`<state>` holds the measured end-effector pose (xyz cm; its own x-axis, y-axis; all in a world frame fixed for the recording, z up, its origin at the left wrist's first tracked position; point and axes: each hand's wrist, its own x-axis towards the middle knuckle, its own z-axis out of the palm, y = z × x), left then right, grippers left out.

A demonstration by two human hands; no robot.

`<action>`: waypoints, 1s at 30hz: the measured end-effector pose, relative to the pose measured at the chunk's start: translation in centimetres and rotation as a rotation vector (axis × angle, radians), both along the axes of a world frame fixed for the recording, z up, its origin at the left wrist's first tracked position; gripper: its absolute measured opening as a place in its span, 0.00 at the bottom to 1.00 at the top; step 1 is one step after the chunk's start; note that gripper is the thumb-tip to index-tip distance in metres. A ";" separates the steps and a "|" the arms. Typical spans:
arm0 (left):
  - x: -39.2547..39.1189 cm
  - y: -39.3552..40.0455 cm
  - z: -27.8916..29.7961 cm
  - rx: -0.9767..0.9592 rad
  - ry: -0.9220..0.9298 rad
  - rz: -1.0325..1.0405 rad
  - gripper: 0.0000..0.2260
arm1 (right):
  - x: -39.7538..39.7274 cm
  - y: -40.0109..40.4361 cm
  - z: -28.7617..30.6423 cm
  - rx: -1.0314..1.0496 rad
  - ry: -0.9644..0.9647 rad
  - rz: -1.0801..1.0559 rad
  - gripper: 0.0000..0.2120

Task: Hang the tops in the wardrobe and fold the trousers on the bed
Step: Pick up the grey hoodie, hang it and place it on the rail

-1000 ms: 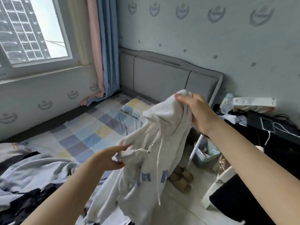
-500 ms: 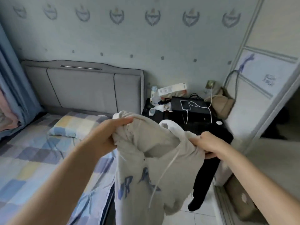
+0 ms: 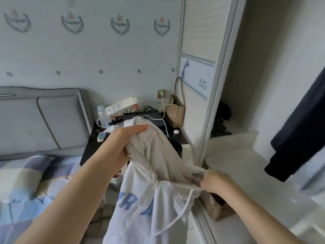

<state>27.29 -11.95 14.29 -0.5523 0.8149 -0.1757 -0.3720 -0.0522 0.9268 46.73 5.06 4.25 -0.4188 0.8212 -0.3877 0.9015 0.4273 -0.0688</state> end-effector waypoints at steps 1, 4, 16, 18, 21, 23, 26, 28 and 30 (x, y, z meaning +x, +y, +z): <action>0.2 0.9 0.0 0.005 0.016 -0.020 0.10 | 0.6 0.6 0.0 0.030 -0.050 -0.017 0.20; 1.5 5.2 -0.4 -0.012 0.065 -0.132 0.07 | 1.5 2.1 0.5 0.072 0.326 0.180 0.29; -1.4 19.9 -2.6 -0.287 0.871 -0.254 0.08 | 6.9 12.3 1.9 0.111 0.600 -0.269 0.12; -2.9 22.8 -3.4 -0.370 1.080 -0.328 0.12 | 7.0 12.5 5.1 0.140 0.747 -0.211 0.10; -3.8 28.1 -4.8 -0.483 1.299 -0.648 0.27 | 4.8 12.9 9.3 0.139 0.960 -0.194 0.04; -2.6 31.3 -6.3 -0.478 1.408 -0.735 0.37 | 2.9 13.3 10.9 0.120 1.067 -0.232 0.11; -1.5 35.4 -7.6 -0.401 1.513 -0.757 0.32 | 1.2 14.6 12.4 0.202 1.159 -0.268 0.15; -2.4 37.6 -7.0 -0.305 1.485 -0.696 0.19 | 1.7 15.7 13.0 0.315 1.181 -0.323 0.18; -3.5 39.4 -6.0 -0.230 1.450 -0.615 0.14 | 2.9 16.7 13.6 0.401 1.198 -0.406 0.17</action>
